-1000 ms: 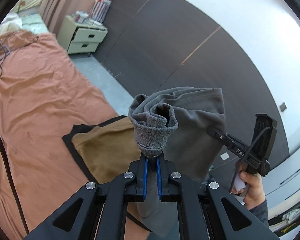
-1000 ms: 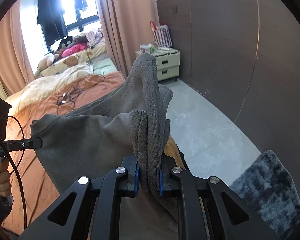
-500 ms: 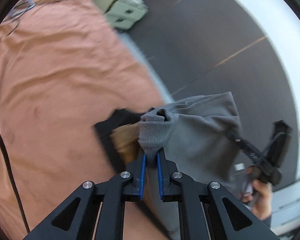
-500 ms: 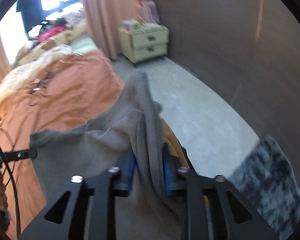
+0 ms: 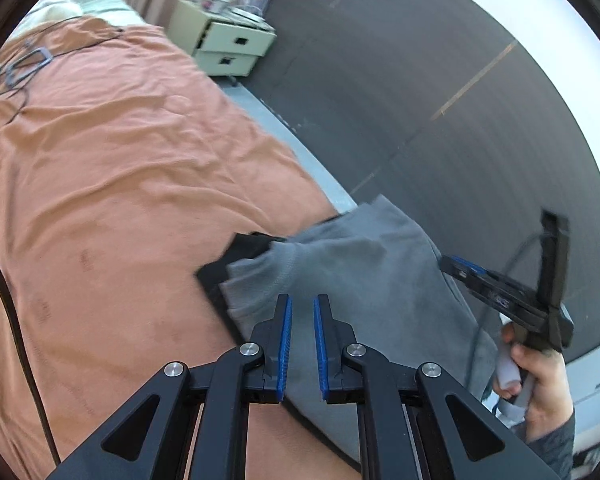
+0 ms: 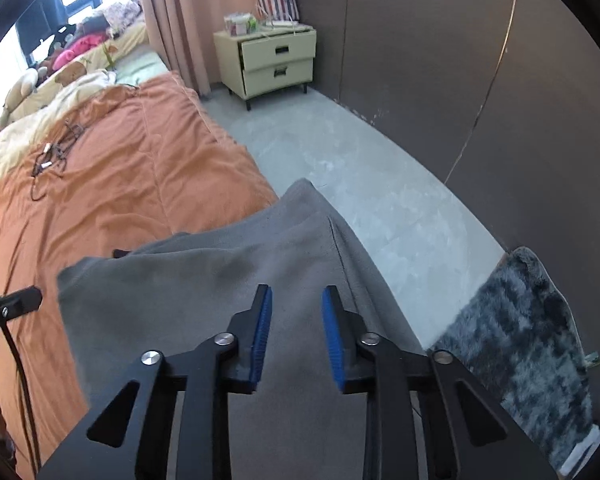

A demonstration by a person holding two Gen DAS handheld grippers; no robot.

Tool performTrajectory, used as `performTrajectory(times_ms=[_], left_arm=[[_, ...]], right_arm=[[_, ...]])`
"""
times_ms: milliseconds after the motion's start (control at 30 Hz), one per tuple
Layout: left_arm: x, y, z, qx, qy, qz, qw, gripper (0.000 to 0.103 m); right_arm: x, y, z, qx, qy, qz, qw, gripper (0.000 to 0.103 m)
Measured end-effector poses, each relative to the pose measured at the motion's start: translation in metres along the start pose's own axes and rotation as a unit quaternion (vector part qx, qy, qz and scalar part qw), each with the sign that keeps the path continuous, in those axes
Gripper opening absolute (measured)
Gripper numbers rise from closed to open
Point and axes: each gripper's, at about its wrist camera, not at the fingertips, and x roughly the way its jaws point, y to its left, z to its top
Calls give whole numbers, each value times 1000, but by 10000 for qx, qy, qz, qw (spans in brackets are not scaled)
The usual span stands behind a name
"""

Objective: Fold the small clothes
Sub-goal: 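Lower the folded shirt onto the stack at the bed edge and open both tools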

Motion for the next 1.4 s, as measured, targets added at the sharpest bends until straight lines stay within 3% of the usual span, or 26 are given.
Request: performTrajectory(times_ms=[100,233,367,533,700,767,900,1000,1200,1400], left_arm=[[23,0,5,-8,161,8,9999,11],[47,10,9,13,302,173,9994,11],[60,26,6,-26,294,145,9995,10],[70,30,1,102,225,258,9994,2],[54,25,0,205,198,395,9988,2],[44,18,-4,344,107,495,9981,2],[32,7,-12,430,118,392,9982,2],[29,-5,-19,525,171,291,9981,3],[31,-20,-35,656,323,174,9972,3],[38,-23,-51,770,477,207,9957,3]], right_arm=[[21,-8,8,119,96,-86,9998,20],[53,-18,19,343,278,-109,9990,9],[81,-19,20,401,374,-216,9983,2],[104,-14,26,279,404,-399,9980,0],[62,-25,26,335,-26,-506,9982,6],[42,-31,14,308,-57,-167,9994,6],[16,-43,-21,138,-45,-143,9998,6],[6,-56,-50,202,11,-83,9998,6],[-13,-64,-73,237,31,-95,9997,6],[8,-66,-80,249,34,-427,9988,6]])
